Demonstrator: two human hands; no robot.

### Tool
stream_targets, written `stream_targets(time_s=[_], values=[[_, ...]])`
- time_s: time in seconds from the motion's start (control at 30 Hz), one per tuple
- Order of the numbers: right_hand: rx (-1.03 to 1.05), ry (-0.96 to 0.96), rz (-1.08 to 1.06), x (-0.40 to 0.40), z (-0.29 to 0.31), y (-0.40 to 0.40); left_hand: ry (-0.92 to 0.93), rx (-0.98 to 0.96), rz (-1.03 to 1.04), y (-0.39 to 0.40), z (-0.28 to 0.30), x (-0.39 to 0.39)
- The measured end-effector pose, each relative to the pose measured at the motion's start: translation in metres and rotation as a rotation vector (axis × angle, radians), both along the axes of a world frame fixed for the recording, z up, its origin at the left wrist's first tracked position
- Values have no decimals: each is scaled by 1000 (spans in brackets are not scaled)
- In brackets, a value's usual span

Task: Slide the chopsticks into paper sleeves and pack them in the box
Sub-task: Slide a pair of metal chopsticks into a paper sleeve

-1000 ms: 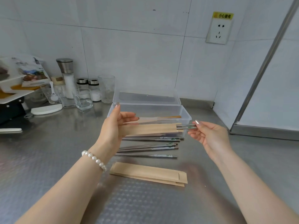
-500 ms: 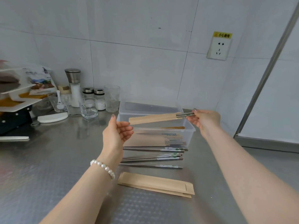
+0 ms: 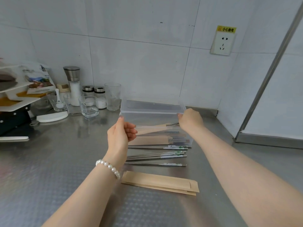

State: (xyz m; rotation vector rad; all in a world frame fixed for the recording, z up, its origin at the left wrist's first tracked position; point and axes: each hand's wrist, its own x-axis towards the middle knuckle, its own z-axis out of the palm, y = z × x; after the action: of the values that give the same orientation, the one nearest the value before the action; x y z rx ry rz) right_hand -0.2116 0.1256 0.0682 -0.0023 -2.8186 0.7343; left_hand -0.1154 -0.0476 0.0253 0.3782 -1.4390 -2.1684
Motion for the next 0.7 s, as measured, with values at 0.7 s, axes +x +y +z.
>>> stream_targets(time_s=[0.7], values=[[-18,-469,674,74,-27,57,-105,-1433,-836,44,-17,30]])
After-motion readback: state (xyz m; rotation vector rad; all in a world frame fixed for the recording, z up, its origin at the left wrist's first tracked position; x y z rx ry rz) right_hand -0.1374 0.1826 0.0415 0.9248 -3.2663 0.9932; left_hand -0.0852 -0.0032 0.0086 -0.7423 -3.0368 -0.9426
